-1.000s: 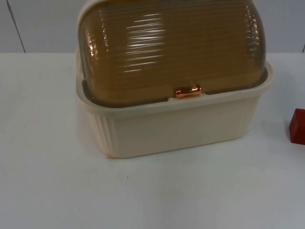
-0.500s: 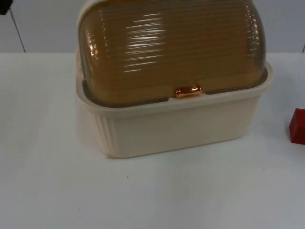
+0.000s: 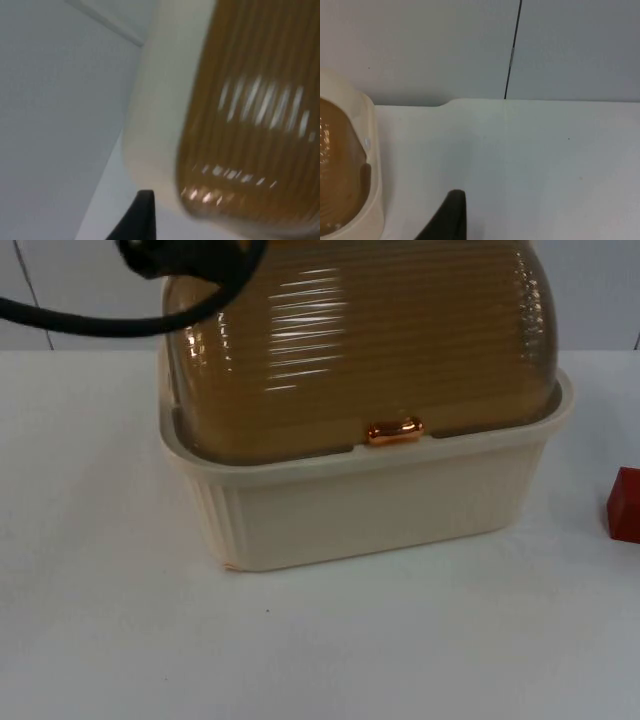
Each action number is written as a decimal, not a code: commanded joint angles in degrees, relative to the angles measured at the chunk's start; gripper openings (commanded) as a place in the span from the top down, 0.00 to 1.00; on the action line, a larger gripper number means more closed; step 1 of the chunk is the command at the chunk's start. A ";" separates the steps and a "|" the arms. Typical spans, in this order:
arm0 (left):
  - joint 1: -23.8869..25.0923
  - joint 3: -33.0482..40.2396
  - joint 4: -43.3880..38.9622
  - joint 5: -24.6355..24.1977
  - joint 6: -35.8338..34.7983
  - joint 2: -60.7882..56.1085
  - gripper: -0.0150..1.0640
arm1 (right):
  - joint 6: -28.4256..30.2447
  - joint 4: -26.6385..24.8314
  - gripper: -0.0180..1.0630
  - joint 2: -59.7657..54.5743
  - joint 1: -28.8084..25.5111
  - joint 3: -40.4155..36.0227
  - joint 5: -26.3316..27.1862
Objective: Open the box lid with the left hand, place the block into the box with the right hand, then close the box lid with the left hand.
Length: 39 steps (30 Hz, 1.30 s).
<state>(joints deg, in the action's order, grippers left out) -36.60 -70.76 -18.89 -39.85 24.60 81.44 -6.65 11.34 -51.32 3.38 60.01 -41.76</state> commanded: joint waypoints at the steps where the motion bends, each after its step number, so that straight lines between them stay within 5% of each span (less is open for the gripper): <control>1: -5.44 -0.80 -0.94 1.05 0.21 1.82 0.02 | -0.03 0.36 0.02 0.03 -0.24 0.52 0.88; 7: -12.14 -0.80 -1.77 3.21 -3.46 5.59 0.02 | -0.03 0.36 0.02 0.03 -0.24 0.52 1.26; 14: -14.01 -0.80 -8.77 4.75 -11.06 11.21 0.02 | -0.03 0.49 0.02 0.03 -0.24 0.52 1.20; 27: -21.46 11.12 -48.92 10.66 -47.01 13.39 0.02 | -0.03 3.46 0.02 0.03 -0.24 0.52 0.64; 32: -22.16 18.50 -77.58 8.25 -72.12 13.96 0.02 | -0.03 3.46 0.02 0.03 -0.24 0.52 0.88; 39: -22.16 19.59 -81.06 4.09 -79.11 18.54 0.02 | -0.03 3.46 0.02 0.03 -0.24 0.52 1.88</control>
<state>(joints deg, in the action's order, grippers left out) -58.42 -51.43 -98.70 -35.38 -52.81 99.28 -6.81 14.45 -51.32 3.38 60.01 -40.85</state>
